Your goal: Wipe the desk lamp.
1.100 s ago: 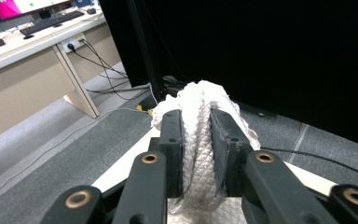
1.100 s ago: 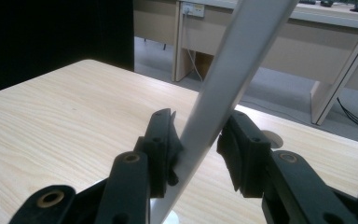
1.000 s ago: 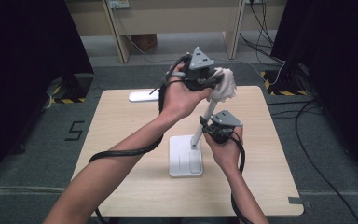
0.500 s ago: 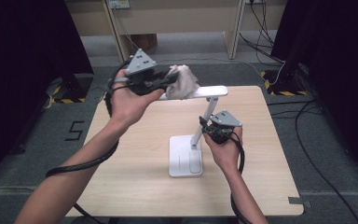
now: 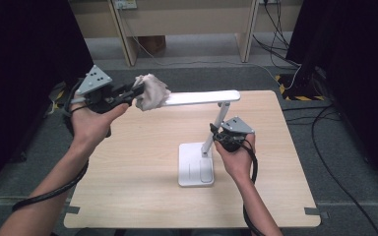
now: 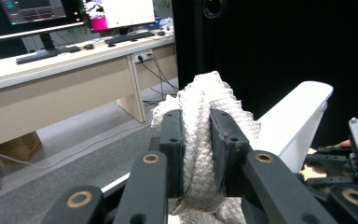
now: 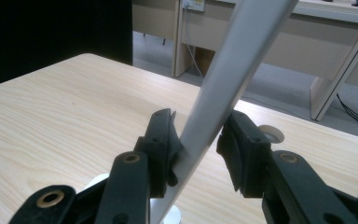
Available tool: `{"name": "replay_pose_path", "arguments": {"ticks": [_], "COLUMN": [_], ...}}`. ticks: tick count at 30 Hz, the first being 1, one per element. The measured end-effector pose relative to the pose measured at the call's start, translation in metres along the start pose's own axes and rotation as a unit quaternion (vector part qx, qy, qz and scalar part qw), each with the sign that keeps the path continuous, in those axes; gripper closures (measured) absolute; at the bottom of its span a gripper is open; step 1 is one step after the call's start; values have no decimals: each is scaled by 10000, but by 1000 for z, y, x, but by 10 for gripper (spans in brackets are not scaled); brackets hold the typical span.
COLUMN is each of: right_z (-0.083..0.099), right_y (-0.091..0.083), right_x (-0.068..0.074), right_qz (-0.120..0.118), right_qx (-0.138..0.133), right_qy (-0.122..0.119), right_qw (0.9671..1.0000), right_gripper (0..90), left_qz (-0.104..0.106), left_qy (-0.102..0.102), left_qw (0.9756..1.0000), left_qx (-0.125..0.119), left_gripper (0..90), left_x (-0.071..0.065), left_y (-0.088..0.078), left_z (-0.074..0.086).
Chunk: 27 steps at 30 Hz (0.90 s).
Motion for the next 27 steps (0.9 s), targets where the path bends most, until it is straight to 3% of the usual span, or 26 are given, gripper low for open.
{"name": "replay_pose_path", "arguments": {"ticks": [2,8,9,13,17,21,27], "right_z": [0,2,2,2,4,4,5], "right_y": [0,0,0,0,0,0,0], "right_x": [0,1,1,0,2,1,2], "right_qz": [-8,-2,-5,11,11,34,20], "right_qx": [12,52,55,40,86,85,99], "right_qy": [-2,-1,24,-10,11,-62,-13], "right_qw": [10000,10000,10000,10000,10000,9999,9999], "right_gripper": [637,637,637,637,637,637,638], "left_qz": [-95,-185,-274,-398,-494,-503,-384], "left_qy": [-85,-144,-266,-297,-488,-628,-703], "left_qw": [9999,9996,9992,9987,9976,9968,9967], "left_qx": [-49,-129,-125,-115,-20,-9,106], "left_gripper": [758,758,758,758,758,759,759], "left_x": [11,23,29,38,50,52,43], "left_y": [-11,-24,-29,-36,-42,-41,-31], "left_z": [6,19,24,32,54,65,82]}}
Point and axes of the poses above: each handheld gripper's, and its own axes: y roughly forward along the jaws, z roughly out of its underside, x roughly to its left, the point moved 8 cm from there along y, roughly forward along the jaws, and after that the axes turned 3 degrees about -x, right-handed, at the moved point
